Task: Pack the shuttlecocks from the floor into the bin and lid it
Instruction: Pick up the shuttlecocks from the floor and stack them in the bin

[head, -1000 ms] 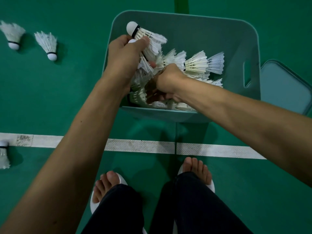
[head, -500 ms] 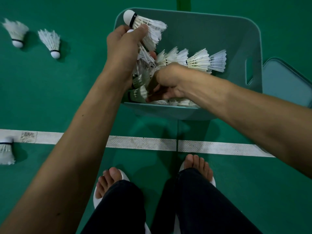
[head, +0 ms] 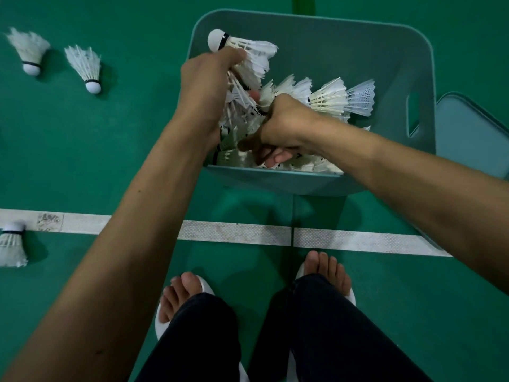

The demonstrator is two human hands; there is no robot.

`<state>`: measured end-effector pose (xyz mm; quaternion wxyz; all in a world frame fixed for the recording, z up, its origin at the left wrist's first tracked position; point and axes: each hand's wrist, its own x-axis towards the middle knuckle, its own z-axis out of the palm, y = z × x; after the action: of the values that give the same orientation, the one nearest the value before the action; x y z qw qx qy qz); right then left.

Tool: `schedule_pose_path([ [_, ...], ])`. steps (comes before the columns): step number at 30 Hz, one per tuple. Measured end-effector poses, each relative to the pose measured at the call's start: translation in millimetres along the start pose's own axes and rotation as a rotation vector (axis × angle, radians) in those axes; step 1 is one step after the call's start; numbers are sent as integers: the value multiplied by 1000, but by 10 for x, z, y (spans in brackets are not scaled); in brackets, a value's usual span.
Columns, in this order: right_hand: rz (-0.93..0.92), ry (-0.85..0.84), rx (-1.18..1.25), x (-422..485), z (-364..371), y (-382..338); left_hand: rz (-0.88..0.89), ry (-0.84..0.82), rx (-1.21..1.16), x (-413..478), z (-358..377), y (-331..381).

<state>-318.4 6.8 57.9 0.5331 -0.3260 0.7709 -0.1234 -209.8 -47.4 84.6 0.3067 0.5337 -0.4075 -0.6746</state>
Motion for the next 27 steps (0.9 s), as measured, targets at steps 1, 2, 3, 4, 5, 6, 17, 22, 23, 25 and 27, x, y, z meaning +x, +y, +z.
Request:
schedule_pose_path([
  [1, 6, -54, -16, -37, -77, 2, -5, -7, 1, -7, -6, 10],
  [2, 6, -100, -47, -76, -188, 9, -8, -17, -1, -9, -14, 16],
  [3, 1, -126, -75, -122, -321, 20, -7, -29, 0, -11, -23, 21],
  [4, -13, -123, -79, -174, -466, 37, -6, -42, 4, -13, -30, 22],
  [5, -43, -90, -41, -230, -615, 59, -7, -52, 8, -13, -33, 21],
  [6, -85, -41, 32, -275, -759, 92, -12, -60, 11, -13, -37, 16],
  [17, 17, -58, 882, -308, -781, 220, -10, -292, 255, -10, -47, -18],
  [22, 74, -221, 959, -351, -826, 335, -7, -407, 359, 17, -108, -9],
  [23, 81, -274, 952, -370, -841, 347, -2, -441, 366, 10, -106, -16],
  [25, 90, -319, 908, -393, -865, 363, 1, -489, 380, 13, -113, -32],
  [27, 90, -265, 844, -409, -881, 371, 3, -512, 416, 13, -122, -45],
])
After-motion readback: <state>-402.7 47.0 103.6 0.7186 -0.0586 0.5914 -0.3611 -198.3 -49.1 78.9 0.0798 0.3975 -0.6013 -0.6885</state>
